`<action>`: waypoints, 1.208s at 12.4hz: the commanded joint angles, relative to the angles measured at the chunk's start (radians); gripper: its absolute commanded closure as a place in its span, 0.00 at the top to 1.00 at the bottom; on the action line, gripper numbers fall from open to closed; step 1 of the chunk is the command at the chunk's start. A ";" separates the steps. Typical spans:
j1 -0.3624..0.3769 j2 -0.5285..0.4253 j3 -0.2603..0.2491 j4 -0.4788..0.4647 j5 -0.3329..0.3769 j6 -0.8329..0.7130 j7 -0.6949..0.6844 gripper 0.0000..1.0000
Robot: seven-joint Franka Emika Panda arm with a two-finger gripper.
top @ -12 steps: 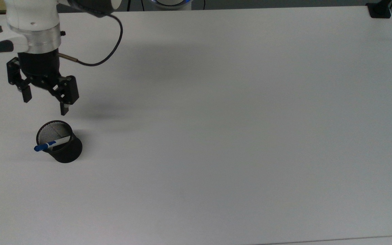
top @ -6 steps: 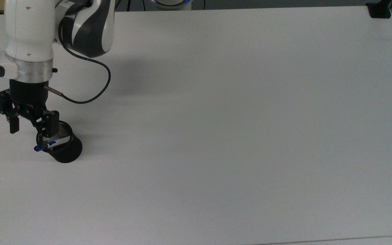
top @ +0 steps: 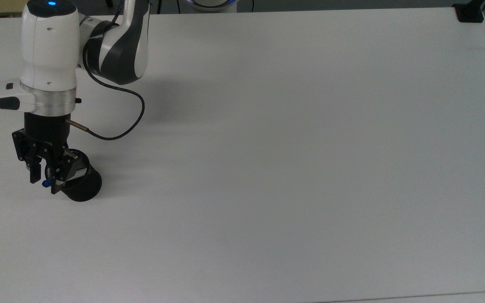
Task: Remove the marker
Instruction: 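Close the gripper on the marker and lift it out of the cup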
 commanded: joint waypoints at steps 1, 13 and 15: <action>0.011 0.009 -0.009 0.006 -0.009 0.022 0.021 0.22; 0.033 -0.184 0.008 0.004 -0.005 -0.003 -0.082 0.04; 0.066 -0.206 0.011 0.000 -0.003 -0.096 -0.087 0.05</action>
